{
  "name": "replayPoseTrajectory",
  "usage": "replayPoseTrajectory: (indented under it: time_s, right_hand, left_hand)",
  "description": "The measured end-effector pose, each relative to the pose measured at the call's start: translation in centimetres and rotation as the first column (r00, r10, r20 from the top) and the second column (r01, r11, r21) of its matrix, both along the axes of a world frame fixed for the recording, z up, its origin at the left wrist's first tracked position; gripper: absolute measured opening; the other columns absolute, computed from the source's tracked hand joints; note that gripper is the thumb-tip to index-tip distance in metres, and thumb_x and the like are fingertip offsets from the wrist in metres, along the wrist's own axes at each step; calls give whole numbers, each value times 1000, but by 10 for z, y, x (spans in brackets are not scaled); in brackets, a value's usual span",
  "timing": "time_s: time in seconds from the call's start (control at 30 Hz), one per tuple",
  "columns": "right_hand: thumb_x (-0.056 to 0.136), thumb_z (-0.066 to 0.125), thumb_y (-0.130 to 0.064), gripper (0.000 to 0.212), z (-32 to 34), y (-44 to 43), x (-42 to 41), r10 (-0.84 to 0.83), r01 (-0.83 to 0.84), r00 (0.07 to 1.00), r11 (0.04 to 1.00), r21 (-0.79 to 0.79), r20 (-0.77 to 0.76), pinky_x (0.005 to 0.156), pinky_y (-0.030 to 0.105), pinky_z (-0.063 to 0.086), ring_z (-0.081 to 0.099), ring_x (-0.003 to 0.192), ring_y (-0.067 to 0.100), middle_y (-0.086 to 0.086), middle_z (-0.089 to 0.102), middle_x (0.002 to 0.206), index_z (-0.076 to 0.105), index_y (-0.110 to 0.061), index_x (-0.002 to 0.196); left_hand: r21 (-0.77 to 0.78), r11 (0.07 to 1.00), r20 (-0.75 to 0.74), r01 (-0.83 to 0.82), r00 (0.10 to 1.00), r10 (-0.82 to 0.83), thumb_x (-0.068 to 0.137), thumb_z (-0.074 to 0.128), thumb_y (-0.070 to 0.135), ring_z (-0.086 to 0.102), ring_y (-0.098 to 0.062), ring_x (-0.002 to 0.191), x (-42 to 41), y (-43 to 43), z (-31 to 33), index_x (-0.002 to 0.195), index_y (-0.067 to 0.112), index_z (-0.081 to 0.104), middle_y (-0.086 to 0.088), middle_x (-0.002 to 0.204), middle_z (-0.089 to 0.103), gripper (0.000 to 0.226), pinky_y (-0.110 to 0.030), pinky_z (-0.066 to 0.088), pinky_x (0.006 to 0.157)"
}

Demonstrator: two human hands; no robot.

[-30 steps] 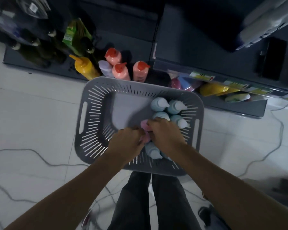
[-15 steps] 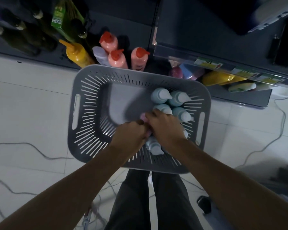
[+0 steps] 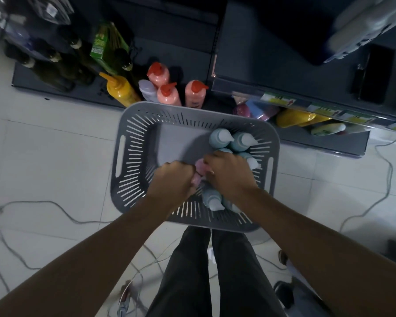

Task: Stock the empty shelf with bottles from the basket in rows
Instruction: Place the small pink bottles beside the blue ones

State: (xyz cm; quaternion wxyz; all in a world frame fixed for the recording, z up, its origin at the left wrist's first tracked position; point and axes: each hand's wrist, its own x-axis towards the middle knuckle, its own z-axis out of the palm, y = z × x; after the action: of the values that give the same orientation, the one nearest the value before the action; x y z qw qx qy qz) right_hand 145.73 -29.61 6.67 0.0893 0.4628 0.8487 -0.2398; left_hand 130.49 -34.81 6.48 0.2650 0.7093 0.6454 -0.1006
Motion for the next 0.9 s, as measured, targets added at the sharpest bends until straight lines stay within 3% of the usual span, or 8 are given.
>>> replayPoseTrajectory:
  time_s: [0.13, 0.23, 0.3, 0.43, 0.53, 0.63, 0.77, 0.9]
  right_hand:
    - [85, 67, -20, 10, 34, 5, 5, 29, -28, 999, 999, 29, -32, 69, 37, 50, 67, 86, 32, 6, 69, 97, 67, -19, 95]
    - [79, 67, -21, 6, 64, 10, 7, 10, -1, 994, 996, 86, -105, 62, 37, 49, 67, 75, 35, 9, 68, 84, 65, -17, 84]
    - [82, 63, -24, 9, 91, 15, 8, 2, 4, 998, 996, 84, -66, 68, 36, 48, 66, 84, 35, 8, 70, 94, 66, -19, 89]
    - [83, 67, -27, 22, 138, 26, 19, 54, -54, 999, 989, 135, 5, 75, 36, 51, 66, 97, 32, 5, 71, 105, 67, -22, 105]
    - [80, 67, -25, 21, 175, 32, 28, 39, -42, 999, 983, 181, 20, 75, 40, 54, 65, 93, 36, 8, 70, 99, 67, -23, 102]
    - [78, 63, -25, 18, 213, 39, 42, 9, -10, 1000, 971, 238, 5, 73, 41, 55, 65, 89, 36, 8, 70, 95, 67, -25, 96]
    - [78, 62, -23, 17, 258, 46, 72, -22, 34, 999, 947, 321, -40, 69, 37, 51, 63, 86, 35, 8, 70, 89, 67, -22, 94]
    - [76, 64, -21, 12, 302, 45, 108, -65, 109, 990, 919, 379, -126, 63, 36, 48, 59, 77, 29, 7, 67, 78, 66, -17, 88]
  left_hand:
    - [13, 998, 34, -67, 997, 66, 93, 61, 32, 58, -25, 62, -10, 6, 35, 60, 27, 45, 3, 70, 53, 38, -35, 56, 66]
    - [19, 996, -4, -85, 996, 85, 90, 64, 38, 67, -32, 75, -12, 14, 71, 84, 21, 68, -4, 82, 65, 19, -37, 56, 70]
    - [10, 997, -47, -83, 995, 83, 88, 66, 41, 69, -35, 84, -11, 21, 97, 96, 18, 72, -11, 92, 68, 24, -39, 57, 75]
    - [59, 998, -121, 9, 993, -2, 85, 73, 32, 67, -33, 90, -3, 36, 148, 99, 13, 71, -13, 97, 68, 24, -38, 48, 71]
    - [97, 995, -165, 38, 986, -21, 85, 73, 27, 63, -32, 88, 10, 47, 185, 100, 10, 70, -12, 90, 60, 23, -38, 42, 67]
    - [148, 988, -180, 51, 983, -24, 85, 73, 28, 65, -38, 98, 25, 60, 224, 101, 10, 70, -13, 97, 60, 24, -38, 44, 69]
    - [227, 970, -188, 89, 981, -46, 82, 71, 28, 64, -41, 96, 46, 74, 270, 98, 11, 68, -7, 79, 42, 24, -38, 42, 67]
    - [312, 937, -184, 159, 977, -105, 82, 72, 28, 63, -39, 94, 75, 84, 312, 90, 15, 62, -10, 90, 51, 18, -36, 41, 66]
